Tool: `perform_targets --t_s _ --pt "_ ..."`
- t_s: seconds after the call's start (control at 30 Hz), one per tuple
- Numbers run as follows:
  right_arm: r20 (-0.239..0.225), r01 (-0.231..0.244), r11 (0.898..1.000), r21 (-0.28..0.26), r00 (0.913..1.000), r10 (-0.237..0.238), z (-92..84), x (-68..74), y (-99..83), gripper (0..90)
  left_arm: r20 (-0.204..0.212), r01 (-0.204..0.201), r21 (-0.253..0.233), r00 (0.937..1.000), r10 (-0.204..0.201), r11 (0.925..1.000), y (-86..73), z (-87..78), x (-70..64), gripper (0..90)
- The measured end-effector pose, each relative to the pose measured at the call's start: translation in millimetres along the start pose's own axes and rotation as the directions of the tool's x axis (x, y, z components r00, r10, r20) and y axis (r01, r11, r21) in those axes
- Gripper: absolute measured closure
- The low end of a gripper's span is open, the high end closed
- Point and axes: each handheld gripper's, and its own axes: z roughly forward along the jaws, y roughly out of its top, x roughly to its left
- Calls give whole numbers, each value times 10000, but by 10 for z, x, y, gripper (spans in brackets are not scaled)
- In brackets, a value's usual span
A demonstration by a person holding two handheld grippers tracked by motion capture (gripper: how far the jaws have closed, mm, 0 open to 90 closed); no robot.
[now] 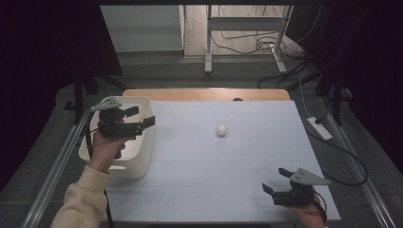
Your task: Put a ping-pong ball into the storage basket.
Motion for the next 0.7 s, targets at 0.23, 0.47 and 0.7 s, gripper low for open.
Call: perform_targets --t_s 0.23,0.47,0.7 --pt "-19 -1 10000 -37 10000 1 -5 0 -3 107 164 -91 20 9998 91 10000 9 35 -63 151" --pt "-11 10 10000 -34 10000 -10 -6 1 -4 107 302 -197 68 9994 195 9998 18 73 -121 151" --pt "-4 28 10000 -26 10000 -28 -5 4 -4 107 518 -346 104 9981 340 9993 36 122 -196 151"
